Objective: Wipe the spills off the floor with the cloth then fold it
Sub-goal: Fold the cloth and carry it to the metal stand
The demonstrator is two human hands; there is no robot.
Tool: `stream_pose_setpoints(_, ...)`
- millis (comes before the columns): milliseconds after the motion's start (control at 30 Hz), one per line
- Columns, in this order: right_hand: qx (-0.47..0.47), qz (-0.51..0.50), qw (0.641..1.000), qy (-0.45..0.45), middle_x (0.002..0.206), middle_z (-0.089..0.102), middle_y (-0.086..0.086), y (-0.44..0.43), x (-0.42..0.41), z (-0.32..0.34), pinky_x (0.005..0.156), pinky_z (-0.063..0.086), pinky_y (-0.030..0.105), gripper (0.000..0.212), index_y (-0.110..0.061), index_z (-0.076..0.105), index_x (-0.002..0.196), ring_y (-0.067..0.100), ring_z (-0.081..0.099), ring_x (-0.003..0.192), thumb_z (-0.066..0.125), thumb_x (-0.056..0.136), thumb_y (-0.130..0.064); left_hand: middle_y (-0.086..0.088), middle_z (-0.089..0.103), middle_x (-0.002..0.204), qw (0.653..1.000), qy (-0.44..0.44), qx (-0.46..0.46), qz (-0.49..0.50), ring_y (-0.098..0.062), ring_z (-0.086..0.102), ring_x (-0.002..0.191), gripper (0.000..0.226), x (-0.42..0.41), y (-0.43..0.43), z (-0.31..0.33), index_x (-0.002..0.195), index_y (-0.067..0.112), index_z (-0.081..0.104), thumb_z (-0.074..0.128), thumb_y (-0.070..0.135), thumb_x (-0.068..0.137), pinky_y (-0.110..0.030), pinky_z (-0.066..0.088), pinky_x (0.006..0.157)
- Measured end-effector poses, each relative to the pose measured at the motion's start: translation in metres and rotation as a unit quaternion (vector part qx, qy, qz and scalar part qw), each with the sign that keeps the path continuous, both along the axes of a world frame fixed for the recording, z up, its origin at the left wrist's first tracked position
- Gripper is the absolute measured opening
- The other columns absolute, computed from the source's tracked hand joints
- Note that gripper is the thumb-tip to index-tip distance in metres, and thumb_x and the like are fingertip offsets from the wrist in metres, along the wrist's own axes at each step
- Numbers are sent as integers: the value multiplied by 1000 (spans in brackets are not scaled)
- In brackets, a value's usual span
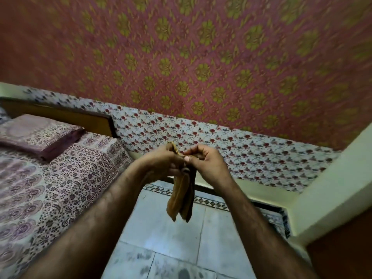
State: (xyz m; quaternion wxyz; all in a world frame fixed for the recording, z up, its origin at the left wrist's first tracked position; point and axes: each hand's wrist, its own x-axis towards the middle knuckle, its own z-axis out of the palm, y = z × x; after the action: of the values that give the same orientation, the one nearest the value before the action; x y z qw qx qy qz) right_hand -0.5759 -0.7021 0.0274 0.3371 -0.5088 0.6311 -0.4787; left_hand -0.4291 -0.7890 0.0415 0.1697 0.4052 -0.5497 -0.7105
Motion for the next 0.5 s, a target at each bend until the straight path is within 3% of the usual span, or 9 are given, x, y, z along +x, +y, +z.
stream_pose_setpoints(100,24,97,995,25,113,74,-1,16,-7,30,95,57,36,39,-22,62,128,12,72,103,71,90,-18,-29,62,124,999,34,1,19,-34,70,106,33,0,16,30,117,-3,52,56,-8,85,-42,58,91)
stream_pose_setpoints(200,27,121,987,99,124,70,-1,29,-6,47,99,55,41,65,-28,50,141,13,68,111,74,83,-13,-31,57,129,996,68,27,46,-34,69,104,51,4,29,49,127,-6,50,49,-6,76,-34,60,75)
stream_pose_setpoints(267,-7,86,987,135,120,72,2,33,-3,58,97,57,43,58,-27,53,138,14,69,110,65,87,-4,-31,55,128,995,86,37,44,-34,69,99,52,9,37,64,129,-5,47,47,-6,77,-36,62,73)
stream_pose_setpoints(367,-40,51,996,65,97,77,4,34,-5,73,95,56,54,48,-25,60,127,26,72,97,60,87,3,-24,60,118,996,82,-28,33,-33,72,95,48,20,48,84,129,12,40,53,-5,86,-44,59,89)
stream_pose_setpoints(433,-59,49,997,-14,82,74,1,38,-7,83,89,54,54,47,-23,61,123,26,69,88,59,87,6,-21,55,130,989,50,-118,72,-33,69,106,83,33,46,83,146,27,26,74,6,82,-49,54,97)
stream_pose_setpoints(500,-79,64,992,-74,86,67,14,45,-5,93,84,52,59,47,-25,62,122,30,62,88,58,87,6,-15,43,148,977,32,-182,103,-31,53,127,122,49,46,70,156,29,13,92,28,62,-52,41,110)
